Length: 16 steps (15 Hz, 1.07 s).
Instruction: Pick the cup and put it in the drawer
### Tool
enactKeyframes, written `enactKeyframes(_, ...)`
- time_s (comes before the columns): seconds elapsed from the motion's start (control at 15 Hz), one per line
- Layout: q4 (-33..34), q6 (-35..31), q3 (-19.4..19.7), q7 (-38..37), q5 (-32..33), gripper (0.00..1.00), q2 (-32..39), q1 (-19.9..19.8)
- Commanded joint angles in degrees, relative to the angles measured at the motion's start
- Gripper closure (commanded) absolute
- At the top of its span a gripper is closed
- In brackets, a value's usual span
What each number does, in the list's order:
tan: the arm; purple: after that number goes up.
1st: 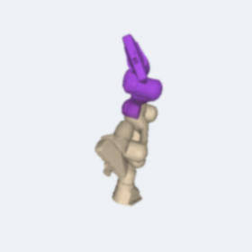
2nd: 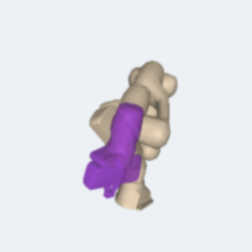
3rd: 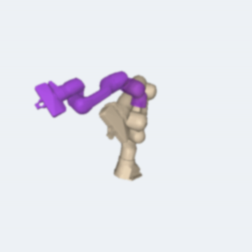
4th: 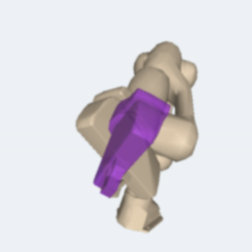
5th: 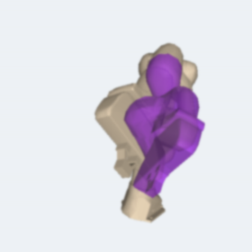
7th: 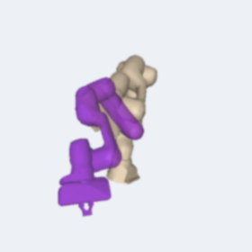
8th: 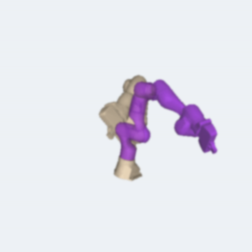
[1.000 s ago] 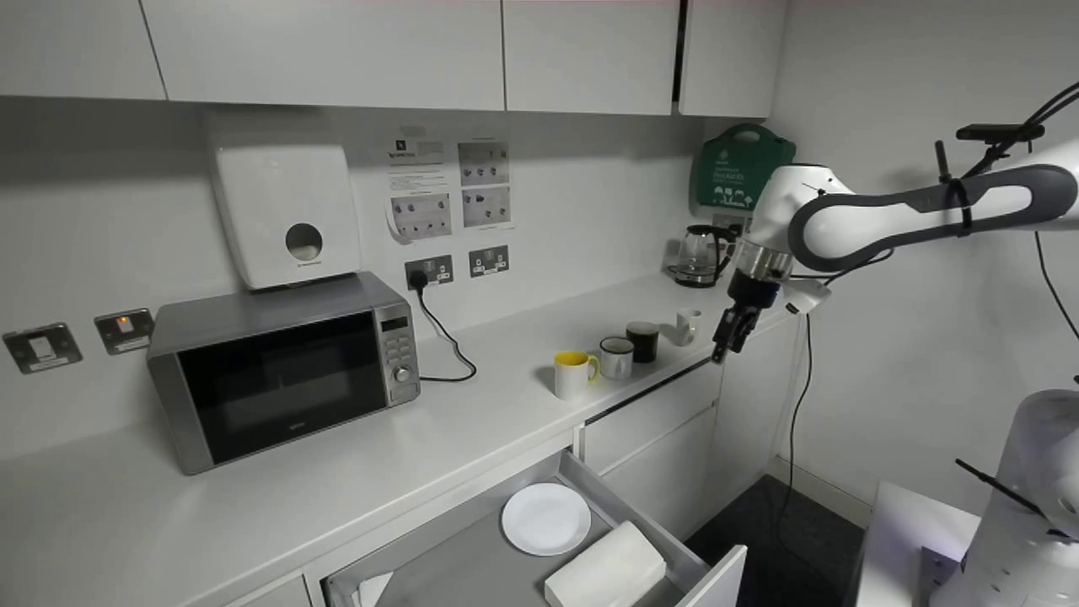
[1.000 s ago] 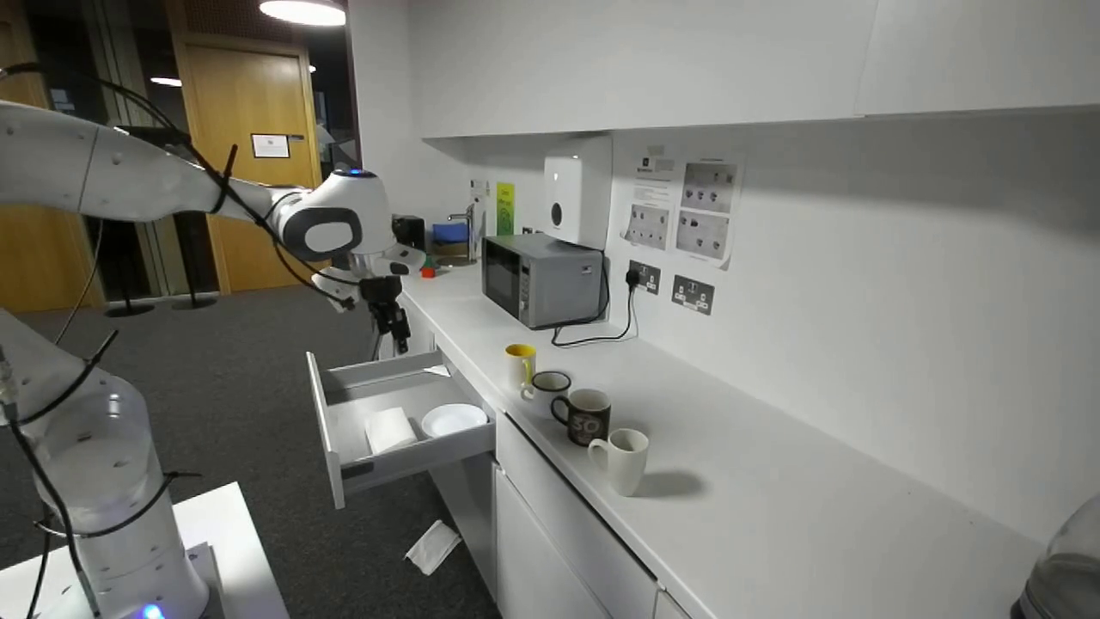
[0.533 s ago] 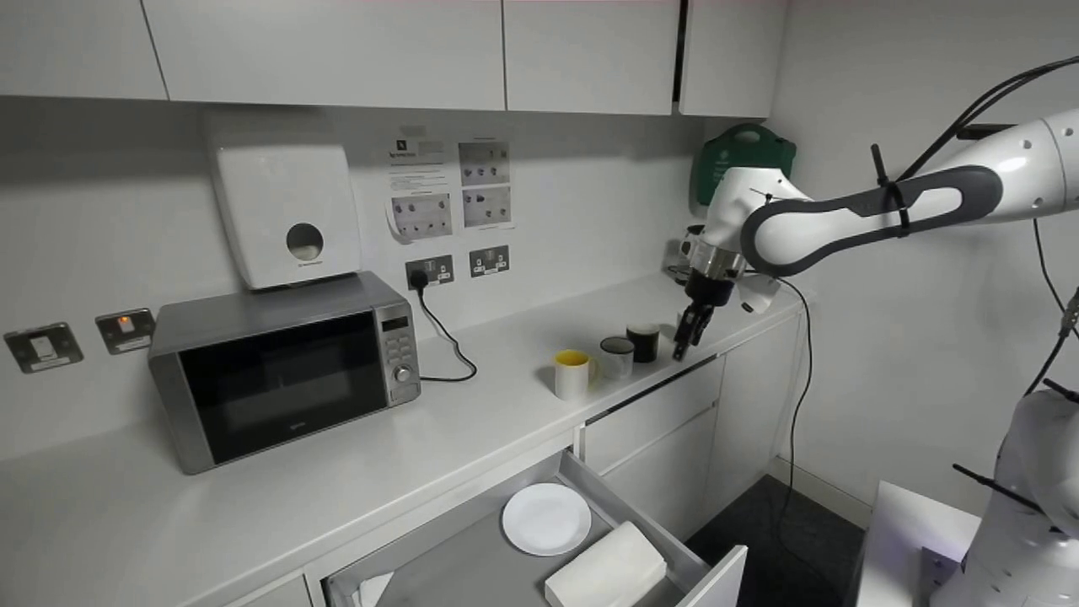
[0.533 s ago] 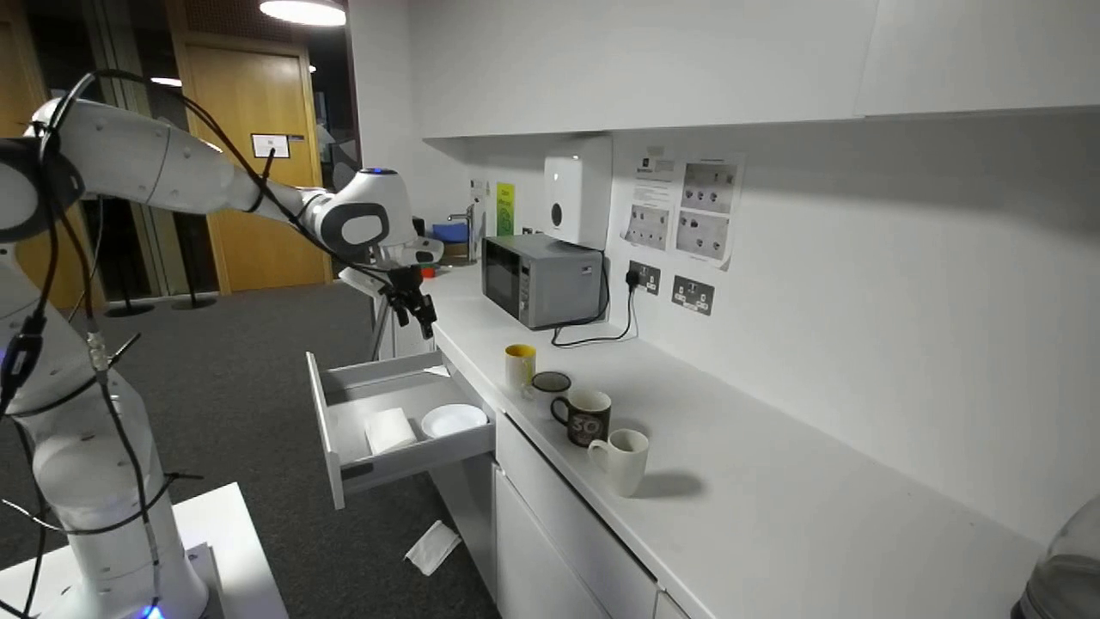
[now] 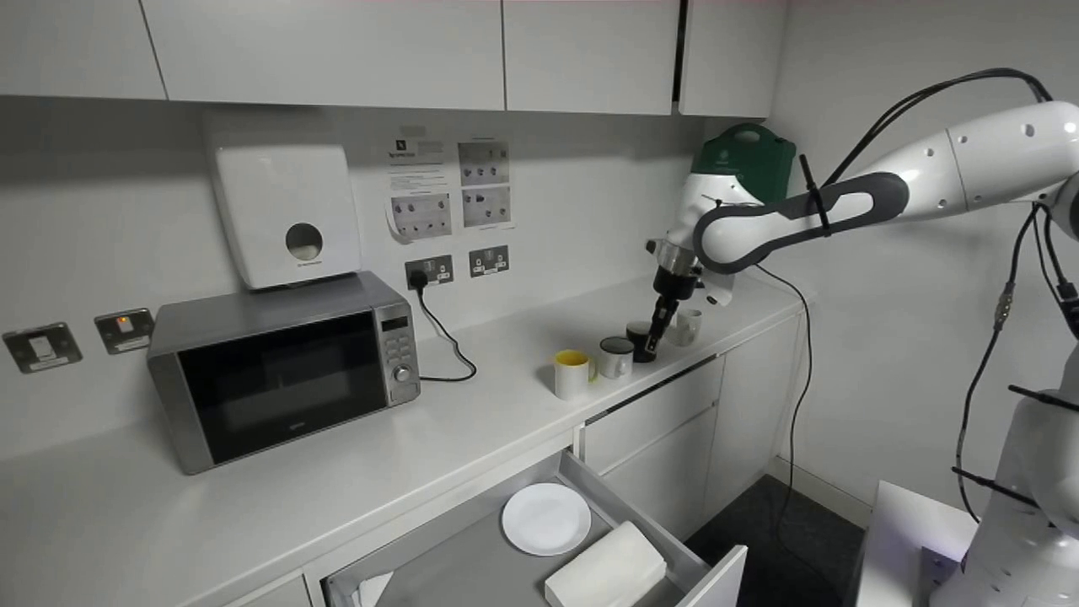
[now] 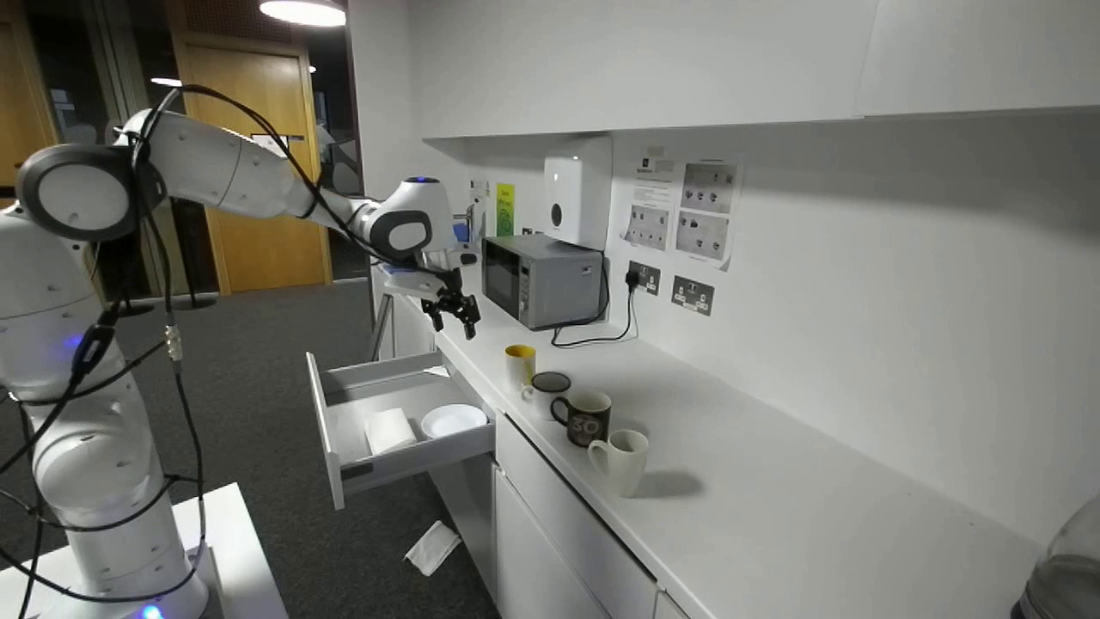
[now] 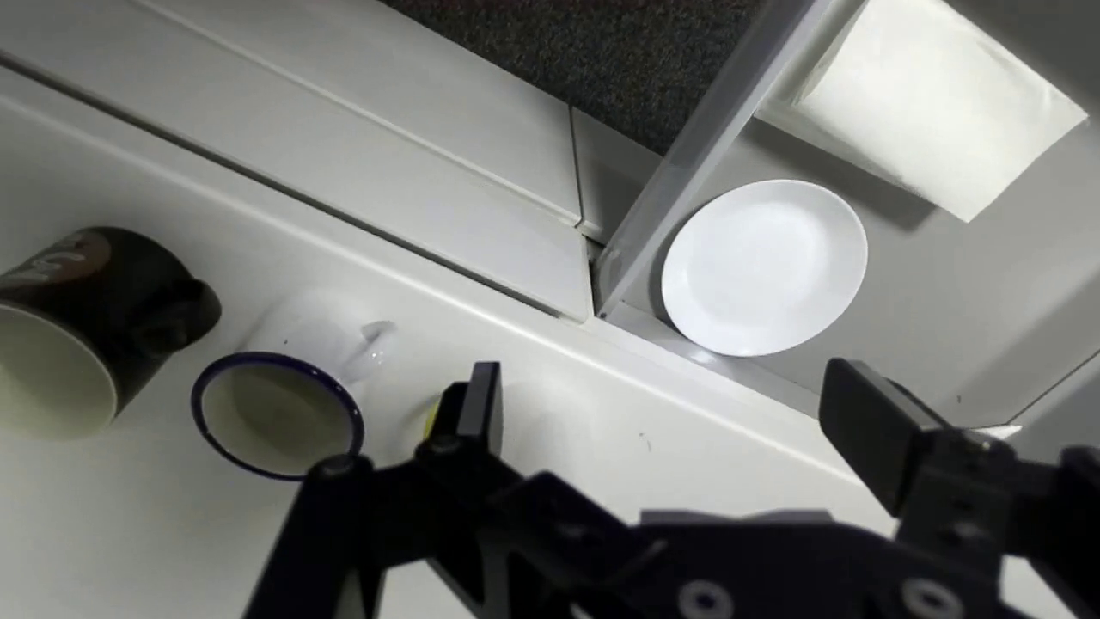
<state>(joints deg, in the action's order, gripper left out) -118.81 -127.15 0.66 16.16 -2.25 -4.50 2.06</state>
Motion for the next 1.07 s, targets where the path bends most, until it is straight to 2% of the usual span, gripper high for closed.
enactKeyframes(0.0,7.62,0.45,0.87,6.46,-1.89,0.0,6.97,-1.04)
enactKeyframes(0.2,11.46,1.53,0.65,8.41,-1.81,0.0,10.56,-2.17)
enactKeyframes(0.27,7.44,0.2,0.14,5.04,-0.52,0.0,7.88,-1.82)
enactKeyframes(1.0,7.91,0.23,-0.16,4.88,-0.49,0.0,8.88,-1.95)
